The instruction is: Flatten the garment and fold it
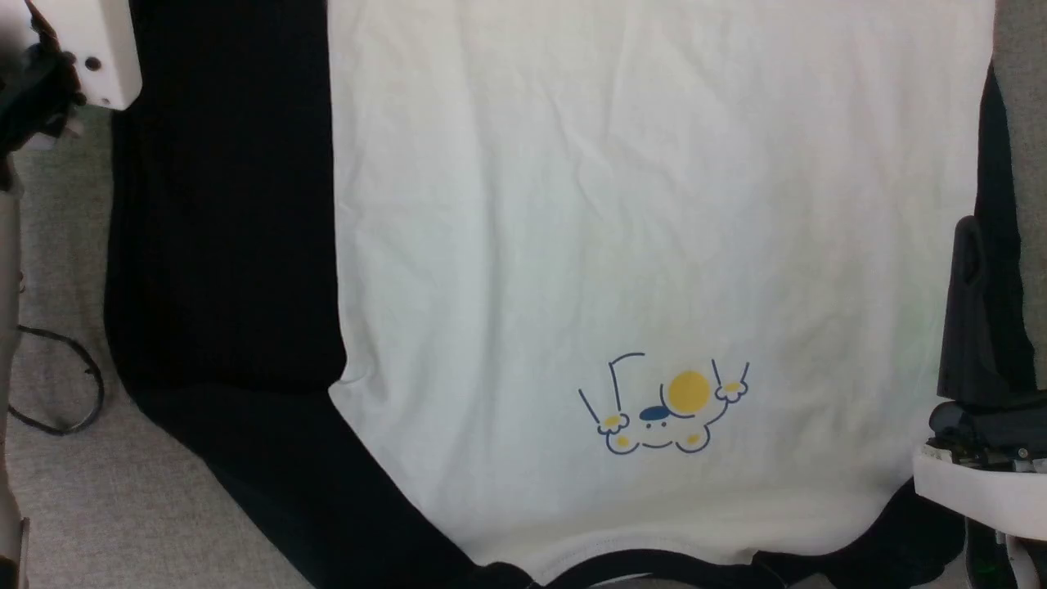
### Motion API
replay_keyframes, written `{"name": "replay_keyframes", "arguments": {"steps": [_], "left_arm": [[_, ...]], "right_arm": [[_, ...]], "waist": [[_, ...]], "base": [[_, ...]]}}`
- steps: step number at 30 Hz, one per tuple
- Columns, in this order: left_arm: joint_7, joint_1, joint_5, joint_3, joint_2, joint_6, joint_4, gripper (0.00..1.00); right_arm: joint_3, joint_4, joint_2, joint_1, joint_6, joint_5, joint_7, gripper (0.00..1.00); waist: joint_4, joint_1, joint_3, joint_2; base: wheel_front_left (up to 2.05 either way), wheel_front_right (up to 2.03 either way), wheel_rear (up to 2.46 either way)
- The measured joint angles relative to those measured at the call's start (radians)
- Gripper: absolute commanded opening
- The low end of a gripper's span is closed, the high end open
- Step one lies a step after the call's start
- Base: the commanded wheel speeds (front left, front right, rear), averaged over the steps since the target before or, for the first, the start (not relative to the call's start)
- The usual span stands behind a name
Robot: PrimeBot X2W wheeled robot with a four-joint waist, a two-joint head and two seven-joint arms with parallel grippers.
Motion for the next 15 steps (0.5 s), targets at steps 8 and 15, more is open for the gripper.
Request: {"name": "replay_keyframes", "arguments": {"steps": [8, 15], "left_arm": [[0.087, 0.000, -0.091, 0.038, -0.016, 0.024, -0.062, 0.51], [0.072, 0.012, -0.112, 0.012, -0.017, 0.013, -0.083, 0.00]], "right_arm": [[-0.002, 0.002, 0.000, -0.008, 0.000, 0.000, 0.007, 1.00], [0.000, 0.018, 0.000, -0.027, 0.000, 0.000, 0.007, 1.00]], "waist": [[-0.003, 0.0000, 0.019, 0.0000], [-0.008, 0.0001, 0.012, 0.0000]], "base": [[0.00, 0.00, 0.00], [0.00, 0.00, 0.00]]}}
